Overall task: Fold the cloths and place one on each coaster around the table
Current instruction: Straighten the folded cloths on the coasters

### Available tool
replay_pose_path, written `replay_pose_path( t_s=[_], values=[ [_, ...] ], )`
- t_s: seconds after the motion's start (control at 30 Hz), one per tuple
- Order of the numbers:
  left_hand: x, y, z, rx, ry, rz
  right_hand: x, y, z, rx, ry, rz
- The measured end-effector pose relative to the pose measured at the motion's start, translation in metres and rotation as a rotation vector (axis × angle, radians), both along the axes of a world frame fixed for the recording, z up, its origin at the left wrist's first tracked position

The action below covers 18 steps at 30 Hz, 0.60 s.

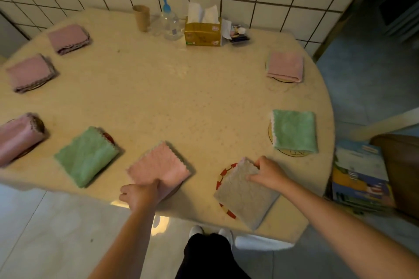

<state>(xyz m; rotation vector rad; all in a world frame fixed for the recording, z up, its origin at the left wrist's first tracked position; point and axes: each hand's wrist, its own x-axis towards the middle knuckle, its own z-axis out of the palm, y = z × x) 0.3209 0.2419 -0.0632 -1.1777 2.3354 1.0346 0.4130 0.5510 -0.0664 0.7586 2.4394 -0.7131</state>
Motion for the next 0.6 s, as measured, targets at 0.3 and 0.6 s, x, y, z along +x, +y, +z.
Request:
replay_pose_path(
  t_s=[0.3, 0.6],
  values=[
    [0.001, -0.009, 0.005, 0.13, -0.076, 0.104, 0.011, -0.015, 0.0, 0.128, -0.063, -0.041],
    [-0.007, -0.031, 0.011, 0.729, 0.045, 0.015, 0.006, -0.005, 0.026, -0.473, -0.168, -0.198]
  ],
)
